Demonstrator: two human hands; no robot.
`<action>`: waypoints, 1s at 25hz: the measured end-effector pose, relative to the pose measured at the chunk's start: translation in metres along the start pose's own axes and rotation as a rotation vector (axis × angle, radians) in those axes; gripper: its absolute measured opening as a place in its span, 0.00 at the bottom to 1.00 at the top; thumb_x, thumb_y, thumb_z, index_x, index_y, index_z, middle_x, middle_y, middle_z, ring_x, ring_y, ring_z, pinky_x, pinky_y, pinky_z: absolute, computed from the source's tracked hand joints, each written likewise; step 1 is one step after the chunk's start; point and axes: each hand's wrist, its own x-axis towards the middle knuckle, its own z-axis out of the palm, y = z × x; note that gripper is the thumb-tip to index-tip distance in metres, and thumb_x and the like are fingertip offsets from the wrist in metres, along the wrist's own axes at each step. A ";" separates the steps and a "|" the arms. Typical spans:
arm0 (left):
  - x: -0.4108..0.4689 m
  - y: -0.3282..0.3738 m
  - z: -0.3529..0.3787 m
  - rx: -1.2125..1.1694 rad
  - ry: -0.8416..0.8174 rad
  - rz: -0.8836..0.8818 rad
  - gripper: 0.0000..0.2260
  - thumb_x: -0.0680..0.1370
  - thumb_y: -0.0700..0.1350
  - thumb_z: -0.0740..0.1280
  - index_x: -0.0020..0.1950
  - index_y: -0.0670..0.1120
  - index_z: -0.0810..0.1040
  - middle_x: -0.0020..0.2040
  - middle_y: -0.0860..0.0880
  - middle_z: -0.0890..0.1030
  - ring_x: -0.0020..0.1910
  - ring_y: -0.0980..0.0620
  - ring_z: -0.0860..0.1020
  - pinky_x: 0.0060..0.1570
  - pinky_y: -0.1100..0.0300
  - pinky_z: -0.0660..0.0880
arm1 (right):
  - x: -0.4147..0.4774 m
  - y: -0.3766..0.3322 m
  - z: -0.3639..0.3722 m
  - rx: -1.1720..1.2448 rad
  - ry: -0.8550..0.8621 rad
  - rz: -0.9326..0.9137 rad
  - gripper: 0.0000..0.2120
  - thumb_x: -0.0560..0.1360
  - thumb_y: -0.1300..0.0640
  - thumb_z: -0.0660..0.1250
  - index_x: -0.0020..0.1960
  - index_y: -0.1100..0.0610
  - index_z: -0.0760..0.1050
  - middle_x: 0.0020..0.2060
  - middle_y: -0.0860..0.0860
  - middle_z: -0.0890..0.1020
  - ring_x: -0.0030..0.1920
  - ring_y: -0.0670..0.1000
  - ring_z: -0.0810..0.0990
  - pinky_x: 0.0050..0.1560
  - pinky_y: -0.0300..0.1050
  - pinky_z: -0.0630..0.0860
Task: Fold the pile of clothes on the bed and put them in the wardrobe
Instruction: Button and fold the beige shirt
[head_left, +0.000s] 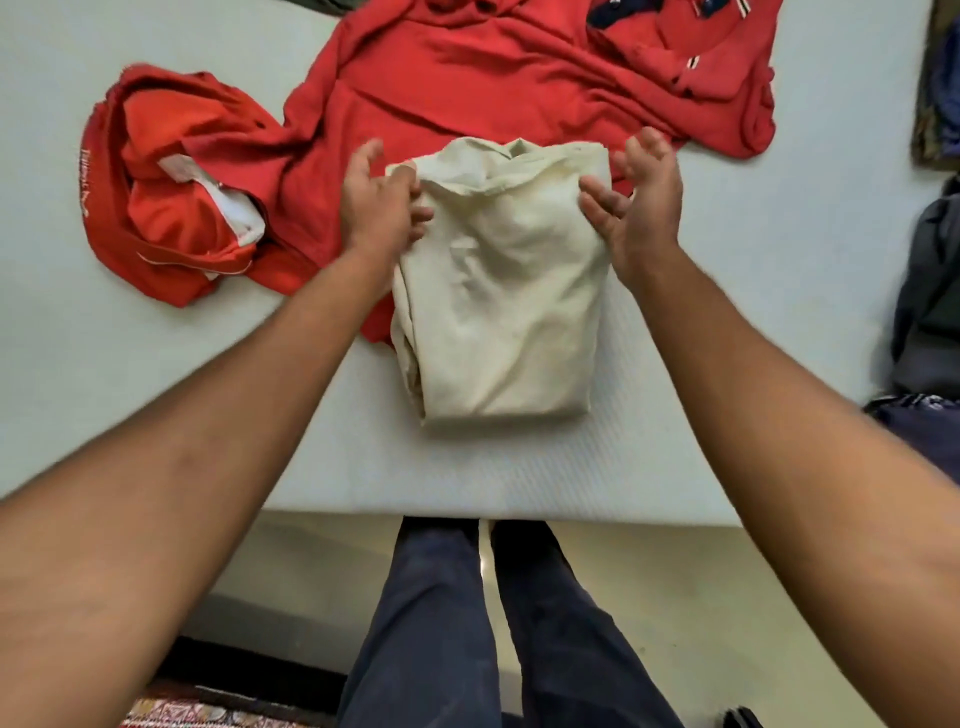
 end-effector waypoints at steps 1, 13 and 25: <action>-0.002 -0.011 -0.003 0.136 0.046 0.237 0.26 0.78 0.49 0.67 0.74 0.46 0.67 0.51 0.48 0.80 0.45 0.48 0.82 0.43 0.52 0.81 | -0.004 0.005 -0.005 -0.066 0.044 -0.121 0.22 0.80 0.53 0.66 0.73 0.52 0.68 0.63 0.50 0.76 0.54 0.53 0.83 0.50 0.45 0.81; 0.017 -0.093 0.052 1.354 -0.091 0.865 0.26 0.83 0.61 0.48 0.82 0.61 0.49 0.83 0.46 0.50 0.81 0.36 0.48 0.69 0.23 0.47 | 0.024 0.112 0.004 -1.586 0.069 -1.011 0.26 0.85 0.43 0.53 0.81 0.49 0.62 0.80 0.55 0.62 0.81 0.59 0.58 0.76 0.69 0.54; -0.057 -0.104 -0.006 1.331 -0.347 1.104 0.35 0.78 0.67 0.59 0.81 0.50 0.60 0.82 0.41 0.55 0.81 0.40 0.52 0.72 0.27 0.48 | -0.026 0.102 -0.056 -1.327 -0.206 -1.110 0.24 0.82 0.47 0.66 0.74 0.57 0.73 0.77 0.59 0.68 0.78 0.60 0.64 0.74 0.66 0.62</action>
